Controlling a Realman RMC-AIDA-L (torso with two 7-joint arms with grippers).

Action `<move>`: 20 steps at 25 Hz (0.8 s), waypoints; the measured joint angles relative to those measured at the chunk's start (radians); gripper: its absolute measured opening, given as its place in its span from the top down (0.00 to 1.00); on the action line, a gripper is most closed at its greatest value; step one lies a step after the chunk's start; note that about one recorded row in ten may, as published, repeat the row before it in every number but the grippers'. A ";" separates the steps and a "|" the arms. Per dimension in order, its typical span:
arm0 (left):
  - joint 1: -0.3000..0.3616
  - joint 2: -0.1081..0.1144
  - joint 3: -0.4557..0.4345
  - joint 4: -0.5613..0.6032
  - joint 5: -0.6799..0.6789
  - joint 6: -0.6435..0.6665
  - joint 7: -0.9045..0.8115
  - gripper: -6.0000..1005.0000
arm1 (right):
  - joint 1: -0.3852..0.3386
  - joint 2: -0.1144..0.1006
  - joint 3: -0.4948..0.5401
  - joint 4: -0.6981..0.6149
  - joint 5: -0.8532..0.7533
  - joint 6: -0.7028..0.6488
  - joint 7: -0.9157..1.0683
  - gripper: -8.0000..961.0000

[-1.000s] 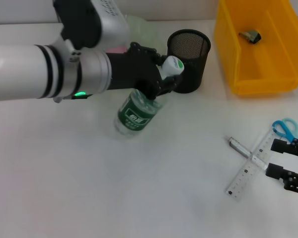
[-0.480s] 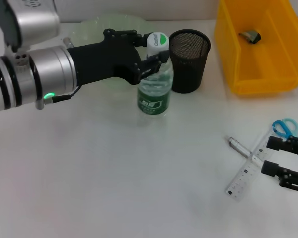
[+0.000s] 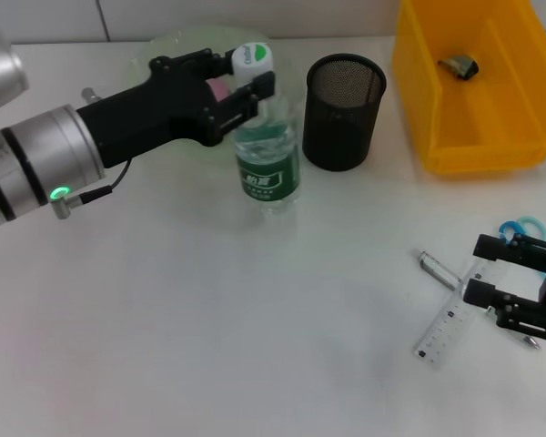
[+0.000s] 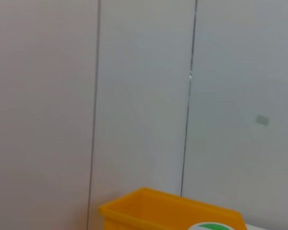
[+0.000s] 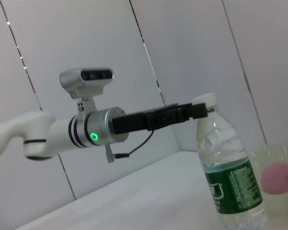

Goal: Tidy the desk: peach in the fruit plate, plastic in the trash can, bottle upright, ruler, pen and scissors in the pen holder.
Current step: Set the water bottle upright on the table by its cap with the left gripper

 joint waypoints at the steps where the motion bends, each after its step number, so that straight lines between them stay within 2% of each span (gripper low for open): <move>1: -0.018 0.000 -0.031 -0.072 -0.045 0.034 0.047 0.56 | 0.002 0.001 0.000 0.004 0.000 0.000 0.000 0.30; 2: -0.043 0.000 -0.088 -0.171 -0.075 0.088 0.098 0.56 | 0.004 0.001 0.000 0.008 0.000 0.000 0.000 0.30; 6: -0.073 0.003 -0.173 -0.286 -0.082 0.159 0.146 0.56 | 0.011 0.002 0.000 0.017 0.001 0.000 -0.001 0.30; 20: -0.072 0.002 -0.203 -0.376 -0.086 0.204 0.259 0.56 | 0.022 0.002 0.000 0.020 0.002 0.000 -0.002 0.30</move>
